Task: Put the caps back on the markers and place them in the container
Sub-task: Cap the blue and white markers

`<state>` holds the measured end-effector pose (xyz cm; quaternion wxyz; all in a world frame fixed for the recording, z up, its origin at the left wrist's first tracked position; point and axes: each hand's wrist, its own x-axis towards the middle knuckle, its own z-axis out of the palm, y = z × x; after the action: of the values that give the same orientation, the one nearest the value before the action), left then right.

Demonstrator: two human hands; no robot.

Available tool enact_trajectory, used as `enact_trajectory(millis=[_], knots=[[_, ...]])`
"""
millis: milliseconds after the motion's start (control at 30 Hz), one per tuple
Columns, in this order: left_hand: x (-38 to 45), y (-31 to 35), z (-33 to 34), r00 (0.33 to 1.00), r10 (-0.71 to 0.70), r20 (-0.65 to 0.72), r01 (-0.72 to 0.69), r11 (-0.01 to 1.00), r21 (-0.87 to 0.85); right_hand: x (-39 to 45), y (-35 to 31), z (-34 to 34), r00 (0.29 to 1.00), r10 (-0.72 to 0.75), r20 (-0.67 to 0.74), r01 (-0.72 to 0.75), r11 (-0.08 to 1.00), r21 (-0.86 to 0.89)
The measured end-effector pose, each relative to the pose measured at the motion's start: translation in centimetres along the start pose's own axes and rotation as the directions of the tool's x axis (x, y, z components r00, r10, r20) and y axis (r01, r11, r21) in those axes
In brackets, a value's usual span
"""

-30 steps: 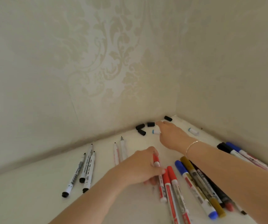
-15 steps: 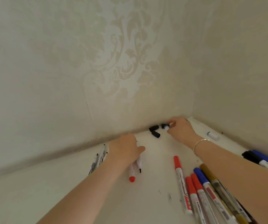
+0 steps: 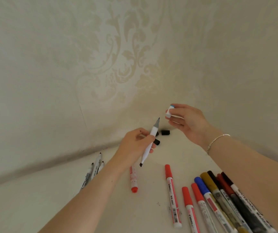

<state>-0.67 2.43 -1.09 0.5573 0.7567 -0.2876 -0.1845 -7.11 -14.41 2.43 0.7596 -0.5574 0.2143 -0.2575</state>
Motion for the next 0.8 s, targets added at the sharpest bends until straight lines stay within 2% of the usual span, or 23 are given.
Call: enact_trajectory(millis=[400,533,700,800], knots=[[-0.6,0.7,-0.8,0.999,0.031,0.029,-0.030,0.999,-0.040,-1.4,-0.2,1.2,0.994,-0.025,0.110,0.030,0.998,-0.046],[-0.5,0.8,-0.8,0.999,0.033,0.040,-0.030,0.996,-0.080,-1.8,0.1,1.6,0.986,0.006,0.167,0.011,0.995,-0.097],[-0.5,0.8,-0.3,0.998,0.047,0.036,-0.043,0.995,-0.095,-2.0,0.3,2.5,0.984,-0.032,0.175,0.064,0.981,-0.181],[-0.7,1.1,0.2,0.999,0.034,0.016,-0.030,0.984,-0.173,-1.9,0.1,3.0,0.981,-0.027,0.194,0.069,0.974,-0.213]])
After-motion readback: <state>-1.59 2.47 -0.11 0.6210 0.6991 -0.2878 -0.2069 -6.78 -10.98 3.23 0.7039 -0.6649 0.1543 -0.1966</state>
